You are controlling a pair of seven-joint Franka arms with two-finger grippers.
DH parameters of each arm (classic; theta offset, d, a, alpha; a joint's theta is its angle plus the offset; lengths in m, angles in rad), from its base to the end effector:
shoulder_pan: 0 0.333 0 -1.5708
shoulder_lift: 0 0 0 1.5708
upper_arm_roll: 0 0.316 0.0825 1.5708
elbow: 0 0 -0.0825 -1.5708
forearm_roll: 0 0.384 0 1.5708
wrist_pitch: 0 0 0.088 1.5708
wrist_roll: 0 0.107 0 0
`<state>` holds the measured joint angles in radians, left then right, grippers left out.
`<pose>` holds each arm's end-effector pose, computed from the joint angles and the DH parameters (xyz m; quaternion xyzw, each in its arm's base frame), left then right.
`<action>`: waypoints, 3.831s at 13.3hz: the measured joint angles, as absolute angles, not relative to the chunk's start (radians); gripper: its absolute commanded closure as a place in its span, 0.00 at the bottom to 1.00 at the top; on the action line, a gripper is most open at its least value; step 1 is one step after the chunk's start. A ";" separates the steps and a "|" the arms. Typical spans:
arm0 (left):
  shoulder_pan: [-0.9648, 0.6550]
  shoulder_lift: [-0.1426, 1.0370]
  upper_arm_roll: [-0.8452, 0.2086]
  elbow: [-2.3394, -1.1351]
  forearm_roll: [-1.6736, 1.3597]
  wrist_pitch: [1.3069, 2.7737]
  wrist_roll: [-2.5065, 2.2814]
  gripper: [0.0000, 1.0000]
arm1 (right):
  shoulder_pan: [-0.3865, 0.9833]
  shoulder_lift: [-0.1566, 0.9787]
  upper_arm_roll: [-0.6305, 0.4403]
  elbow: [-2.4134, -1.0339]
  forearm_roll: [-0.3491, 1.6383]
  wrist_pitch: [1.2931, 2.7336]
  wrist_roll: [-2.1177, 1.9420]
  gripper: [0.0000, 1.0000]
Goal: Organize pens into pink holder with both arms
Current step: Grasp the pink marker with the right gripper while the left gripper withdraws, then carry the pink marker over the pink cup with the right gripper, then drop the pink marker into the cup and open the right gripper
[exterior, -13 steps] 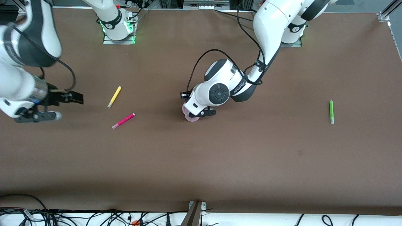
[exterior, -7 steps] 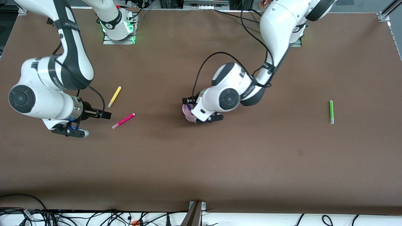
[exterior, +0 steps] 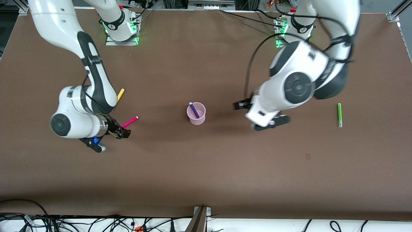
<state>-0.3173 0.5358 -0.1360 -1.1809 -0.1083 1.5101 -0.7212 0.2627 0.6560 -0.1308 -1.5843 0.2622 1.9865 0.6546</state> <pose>0.6229 -0.2920 0.4696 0.9810 0.1403 -0.1329 0.0189 0.6607 0.1145 0.2373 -0.9395 0.3122 0.1396 0.0192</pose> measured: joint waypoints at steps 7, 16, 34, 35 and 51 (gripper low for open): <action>0.021 0.336 -0.130 -1.357 -0.023 1.546 -0.249 0.00 | 0.267 0.696 -0.131 -1.722 0.333 2.065 0.709 0.37; 0.092 0.122 -0.136 -1.742 -0.004 1.831 -0.115 0.00 | 0.270 0.667 -0.099 -1.752 0.349 2.067 0.711 1.00; 0.189 0.111 -0.137 -1.742 -0.004 1.902 -0.085 0.00 | 0.382 0.615 0.070 -1.595 1.356 1.939 0.742 1.00; 0.189 0.110 -0.143 -1.741 -0.004 1.902 -0.080 0.00 | 0.418 0.620 0.070 -1.595 1.378 1.988 0.742 1.00; 0.054 0.128 -0.042 -1.616 -0.011 1.662 0.045 0.00 | 0.420 0.642 0.014 -1.600 1.297 2.035 0.710 0.26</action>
<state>0.0541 0.1277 -0.0422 -1.6158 -0.0114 1.6621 0.0445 0.4204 0.6425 0.0142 -1.5997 1.2971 2.0354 0.7105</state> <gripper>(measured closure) 0.000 0.256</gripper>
